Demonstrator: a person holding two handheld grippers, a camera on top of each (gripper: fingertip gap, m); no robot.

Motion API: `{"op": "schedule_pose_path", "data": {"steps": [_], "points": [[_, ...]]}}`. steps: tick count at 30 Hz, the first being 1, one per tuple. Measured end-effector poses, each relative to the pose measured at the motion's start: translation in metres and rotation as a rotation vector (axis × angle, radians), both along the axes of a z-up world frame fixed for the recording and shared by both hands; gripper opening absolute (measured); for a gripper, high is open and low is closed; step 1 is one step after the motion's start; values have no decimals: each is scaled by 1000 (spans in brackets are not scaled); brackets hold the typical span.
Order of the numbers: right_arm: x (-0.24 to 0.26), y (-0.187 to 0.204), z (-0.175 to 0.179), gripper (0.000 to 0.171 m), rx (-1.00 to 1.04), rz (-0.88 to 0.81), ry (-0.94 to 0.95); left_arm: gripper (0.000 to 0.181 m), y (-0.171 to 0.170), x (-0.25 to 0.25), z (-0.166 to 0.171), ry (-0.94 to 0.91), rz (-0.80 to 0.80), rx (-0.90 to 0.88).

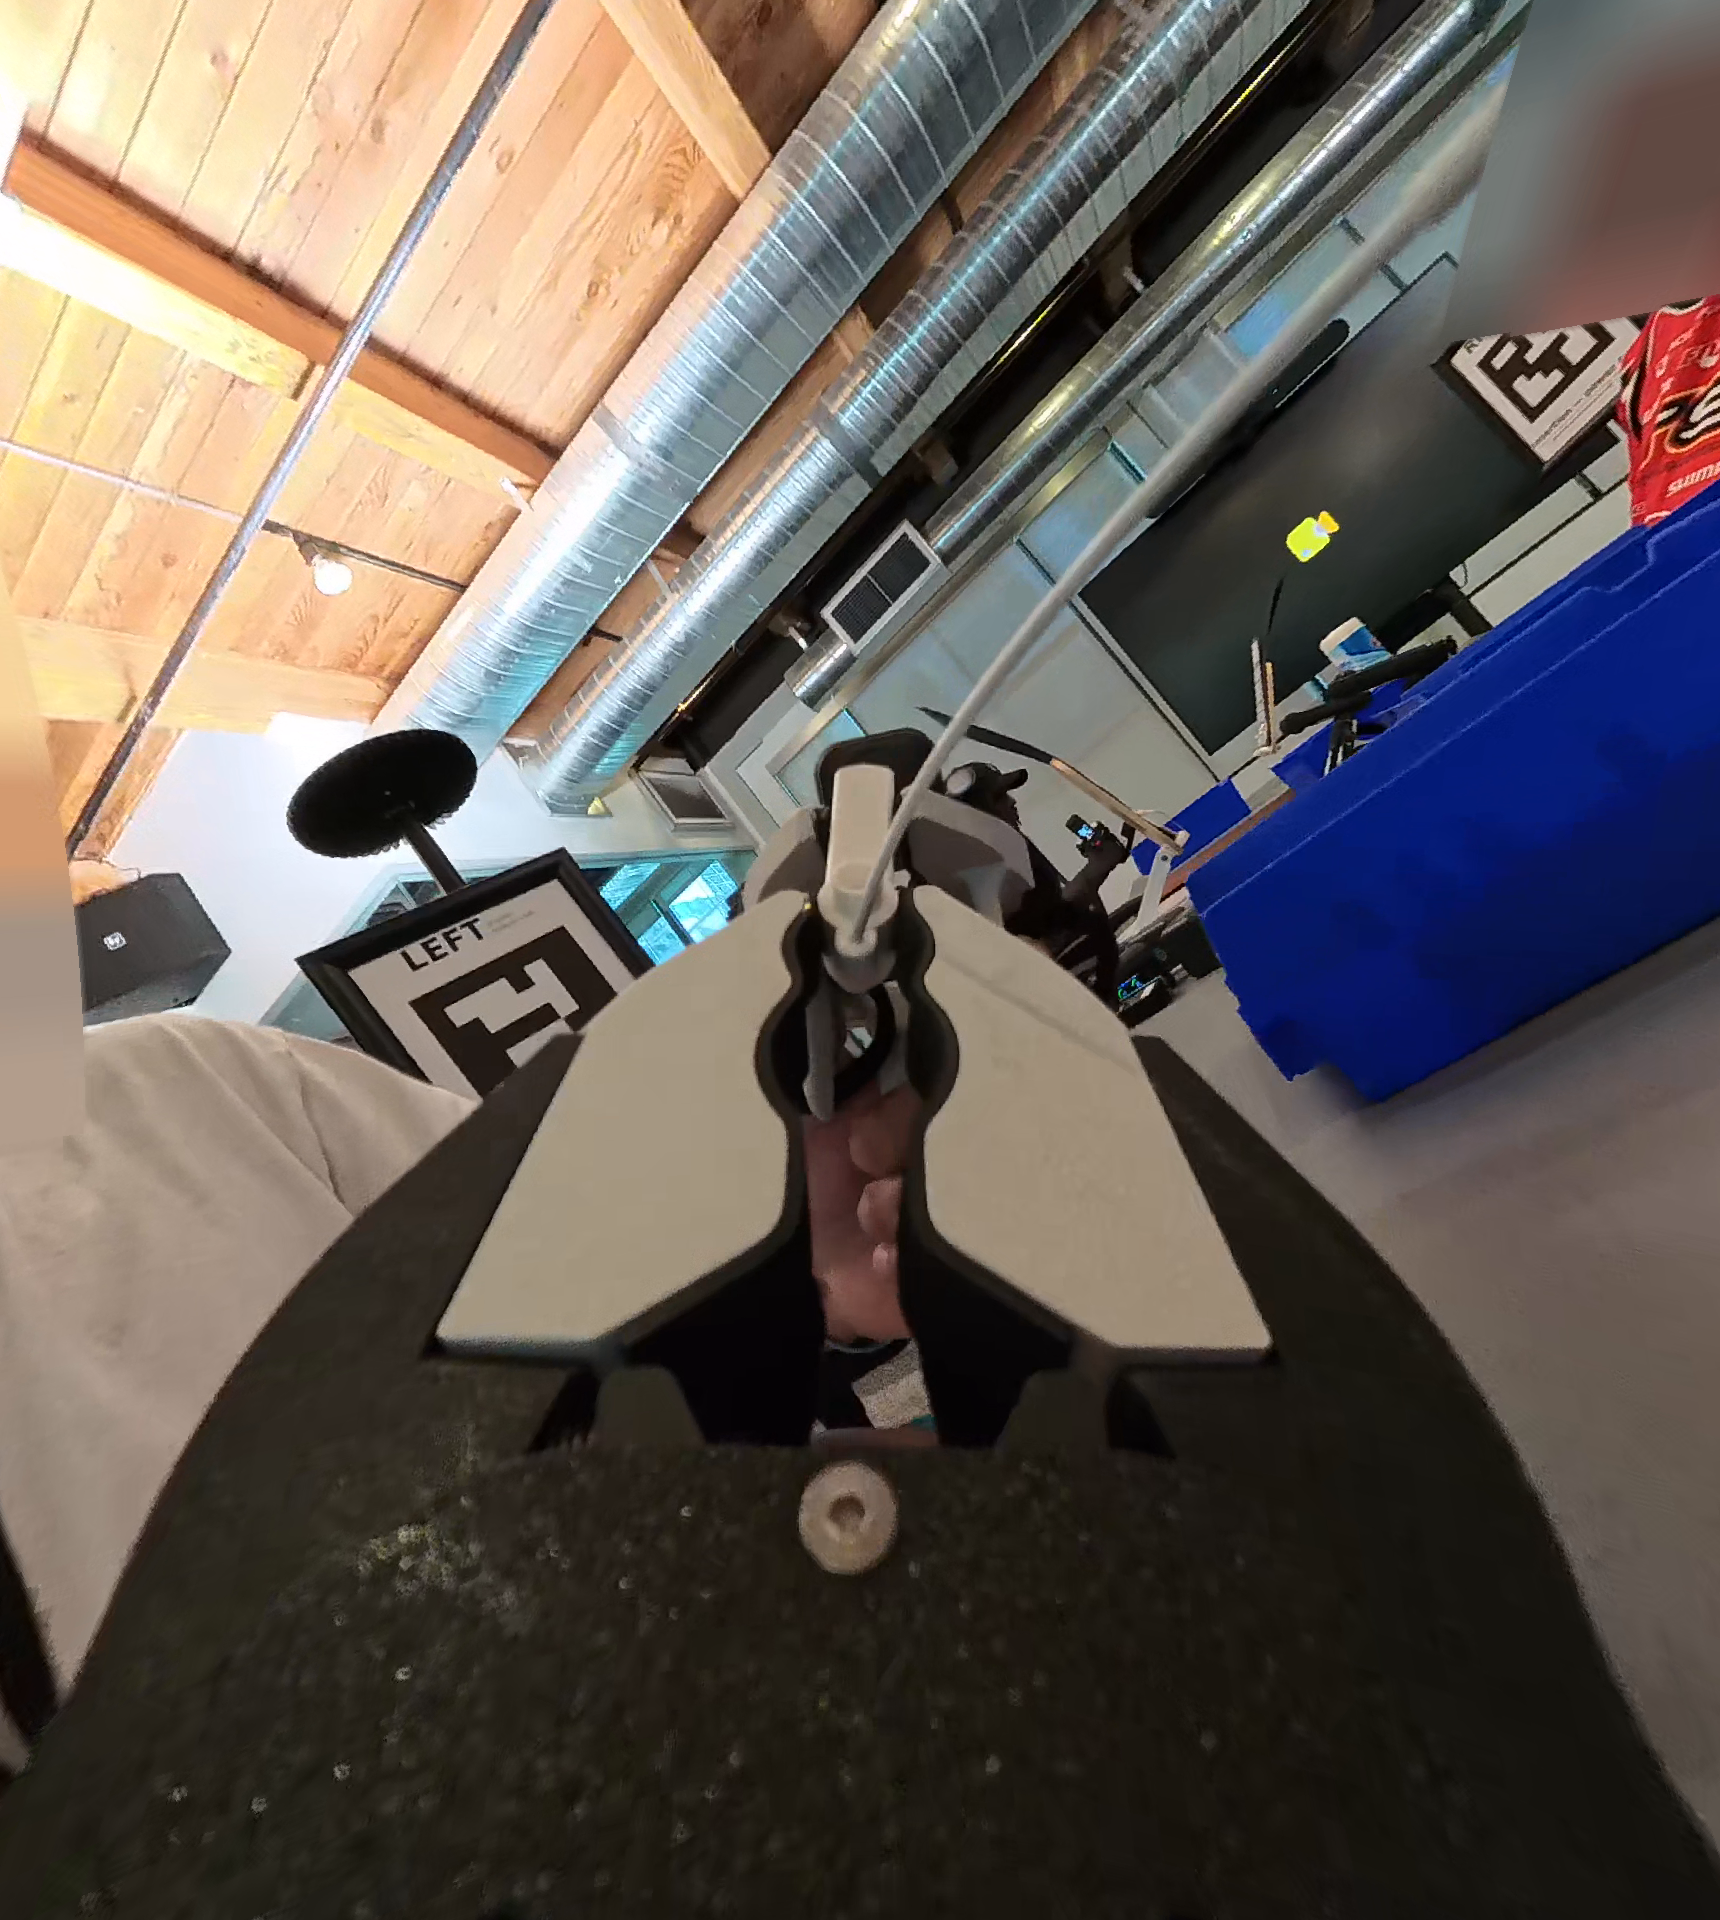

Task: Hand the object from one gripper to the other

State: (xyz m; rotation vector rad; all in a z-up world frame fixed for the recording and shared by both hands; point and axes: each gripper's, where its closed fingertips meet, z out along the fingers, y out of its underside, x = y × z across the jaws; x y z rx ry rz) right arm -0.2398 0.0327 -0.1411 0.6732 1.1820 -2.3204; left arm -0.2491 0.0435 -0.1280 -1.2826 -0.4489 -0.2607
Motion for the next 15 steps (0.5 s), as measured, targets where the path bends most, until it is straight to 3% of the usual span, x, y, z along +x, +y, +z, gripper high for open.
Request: {"op": "schedule_pose_path", "data": {"steps": [11,15], "points": [[1,-6,-3,13,1,23,-20,12,-4,0,-2,-5,-16,-31],[-6,-5,-11,18,85,-32,-24,11,-10,-6,0,16,13,-57]]}}
